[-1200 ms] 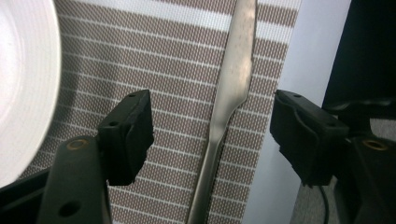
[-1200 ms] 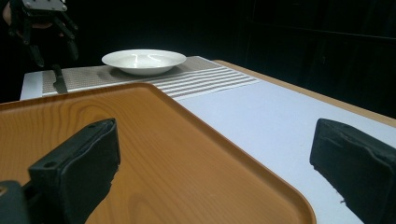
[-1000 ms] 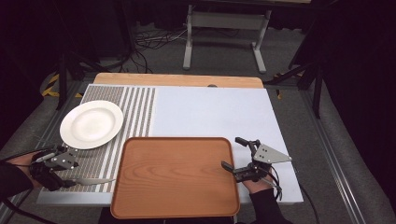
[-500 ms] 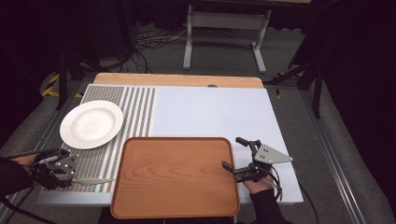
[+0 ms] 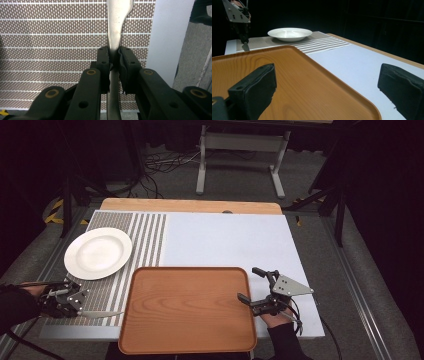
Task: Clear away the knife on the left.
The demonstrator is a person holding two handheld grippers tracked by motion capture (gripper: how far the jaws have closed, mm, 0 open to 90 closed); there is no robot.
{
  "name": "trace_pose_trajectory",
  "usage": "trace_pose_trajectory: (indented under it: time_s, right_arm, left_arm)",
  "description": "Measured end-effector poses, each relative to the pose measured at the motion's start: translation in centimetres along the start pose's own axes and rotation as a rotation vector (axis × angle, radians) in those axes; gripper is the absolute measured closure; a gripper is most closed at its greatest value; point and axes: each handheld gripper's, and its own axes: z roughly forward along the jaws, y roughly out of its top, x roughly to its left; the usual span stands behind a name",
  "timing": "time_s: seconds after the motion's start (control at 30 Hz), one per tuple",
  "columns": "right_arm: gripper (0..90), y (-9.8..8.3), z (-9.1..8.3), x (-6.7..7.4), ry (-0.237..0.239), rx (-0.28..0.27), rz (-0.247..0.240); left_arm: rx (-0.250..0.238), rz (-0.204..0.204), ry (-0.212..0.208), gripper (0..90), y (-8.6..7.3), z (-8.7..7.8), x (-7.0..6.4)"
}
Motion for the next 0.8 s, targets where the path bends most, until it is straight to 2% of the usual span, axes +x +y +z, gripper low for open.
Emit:
trace_pose_trajectory:
  time_s: [0.2, 0.43, 0.7, 0.8]
  right_arm:
    - [2.4, 0.02, -0.04, 0.03, 0.004, -0.003, 0.001]
    - [2.4, 0.02, -0.03, 0.02, 0.006, -0.003, 0.003]
    - [2.4, 0.02, 0.01, 0.0, 0.003, -0.001, 0.0]
    - [2.4, 0.02, -0.01, -0.02, 0.002, -0.001, 0.0]
  left_arm:
    - [0.011, 0.005, 0.015, 80.5, 0.1, -0.02, -0.22]
    - [-0.006, 0.001, 0.027, 80.6, -0.09, 0.0, -0.38]
    - [0.0, -0.017, 0.043, 80.8, -0.06, -0.21, -0.57]
    - [-0.019, -0.027, 0.047, 80.8, -0.23, -0.67, -0.5]
